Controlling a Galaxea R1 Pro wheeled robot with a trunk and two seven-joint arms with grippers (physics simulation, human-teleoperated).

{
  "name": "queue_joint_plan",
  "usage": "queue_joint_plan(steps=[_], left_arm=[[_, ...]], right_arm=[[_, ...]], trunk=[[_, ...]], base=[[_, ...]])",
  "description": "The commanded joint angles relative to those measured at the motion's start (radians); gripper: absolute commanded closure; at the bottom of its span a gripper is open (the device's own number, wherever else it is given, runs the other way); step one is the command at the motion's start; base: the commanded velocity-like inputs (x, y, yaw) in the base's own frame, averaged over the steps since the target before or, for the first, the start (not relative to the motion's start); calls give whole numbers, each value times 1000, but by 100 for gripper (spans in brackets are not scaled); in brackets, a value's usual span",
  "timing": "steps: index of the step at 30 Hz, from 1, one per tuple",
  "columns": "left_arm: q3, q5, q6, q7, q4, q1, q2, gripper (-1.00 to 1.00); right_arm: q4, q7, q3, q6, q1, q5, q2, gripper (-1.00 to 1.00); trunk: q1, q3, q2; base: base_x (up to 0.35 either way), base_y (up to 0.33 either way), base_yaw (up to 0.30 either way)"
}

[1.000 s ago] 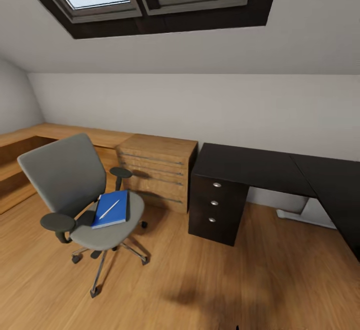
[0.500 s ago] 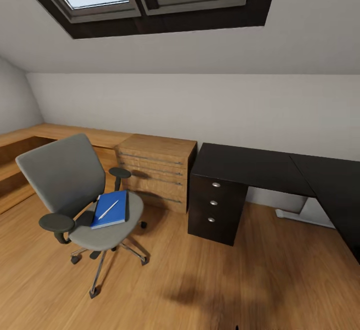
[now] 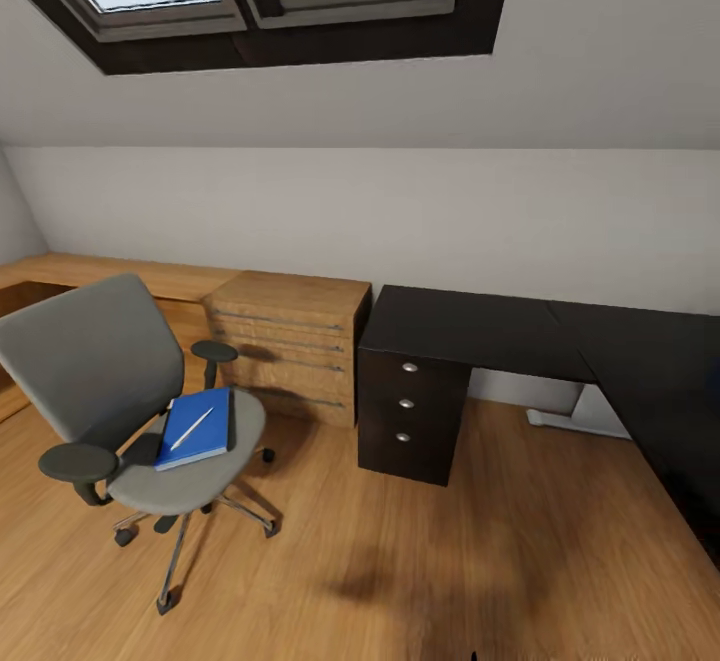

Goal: In the bedroom, organize the workspace by keeping the computer under the desk, ensuring the monitor is on the desk, placing the keyboard on the desk next to the monitor, placing the mouse on the desk next to the keyboard, moving the folder from the swivel chair onto the desk next to the mouse, stacking the notebook on top of the folder with the pen on top of the notebook, and positioning the swivel chair next to the desk.

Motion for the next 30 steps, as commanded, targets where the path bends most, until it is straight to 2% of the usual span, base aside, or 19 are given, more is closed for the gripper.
queue_joint_plan(steps=[1,30], left_arm=[[-7,11,-5,7,0,-1,1,-100],[-7,9,-7,7,0,-1,0,-100]], right_arm=[[0,-4,-5,-2,-1,6,0,-100],[2,-3,-5,-2,-1,8,0,-100]], trunk=[[0,-1,-1],[0,-1,-1]], base=[[0,0,-260],[0,0,-263]])
